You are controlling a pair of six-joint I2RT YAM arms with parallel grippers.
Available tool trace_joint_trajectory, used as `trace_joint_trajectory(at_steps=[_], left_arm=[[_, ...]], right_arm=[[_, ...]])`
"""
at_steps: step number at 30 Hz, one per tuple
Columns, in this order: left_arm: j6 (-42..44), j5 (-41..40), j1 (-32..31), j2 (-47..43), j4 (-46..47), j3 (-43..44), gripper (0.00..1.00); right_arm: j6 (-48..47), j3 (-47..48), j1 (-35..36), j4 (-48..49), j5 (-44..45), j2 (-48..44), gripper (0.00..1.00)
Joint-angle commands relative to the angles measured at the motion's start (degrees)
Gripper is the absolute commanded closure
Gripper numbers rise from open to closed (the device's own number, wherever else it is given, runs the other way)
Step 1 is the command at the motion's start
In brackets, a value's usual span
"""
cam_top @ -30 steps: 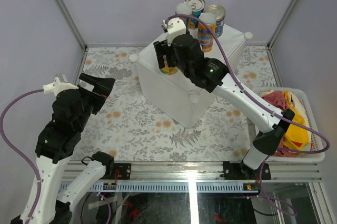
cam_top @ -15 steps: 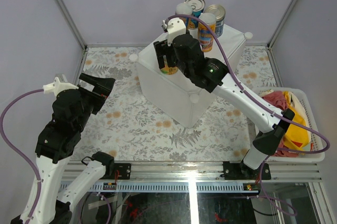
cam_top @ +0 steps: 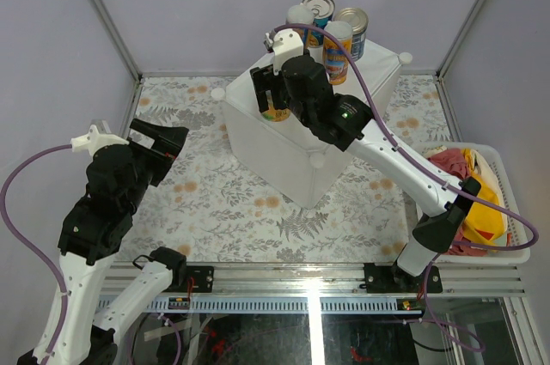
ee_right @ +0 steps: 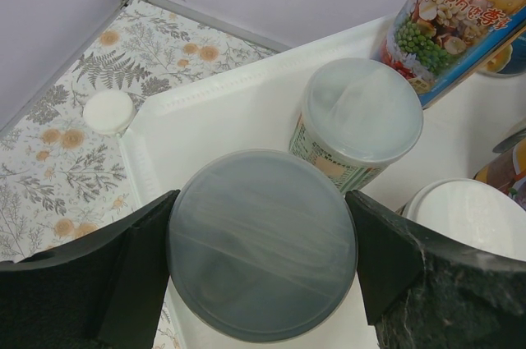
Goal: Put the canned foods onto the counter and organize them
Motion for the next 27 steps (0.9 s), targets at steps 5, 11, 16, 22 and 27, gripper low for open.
trace_joint_trajectory(at_steps=[5, 11, 16, 22, 27], left_arm=[[1.3, 1.0, -0.3, 0.1, 3.2, -0.1, 0.02], [1.2, 1.1, -0.3, 0.0, 3.1, -0.2, 0.02], [1.2, 1.1, -0.3, 0.0, 3.0, -0.1, 0.02], [1.2, 1.1, -0.3, 0.0, 3.0, -0.2, 0.02], [1.1, 1.1, -0.3, -0.1, 3.0, -0.3, 0.02]], right_arm=[[0.3, 2.6, -0.3, 4.5, -0.3, -3.4, 0.14], [0.2, 2.5, -0.3, 4.7, -0.3, -3.5, 0.13], [0.1, 2.4, -0.3, 4.9, 0.0, -3.5, 0.11], [0.0, 2.5, -0.3, 5.0, 0.0, -3.6, 0.11], [0.0, 2.5, -0.3, 5.1, 0.0, -3.7, 0.11]])
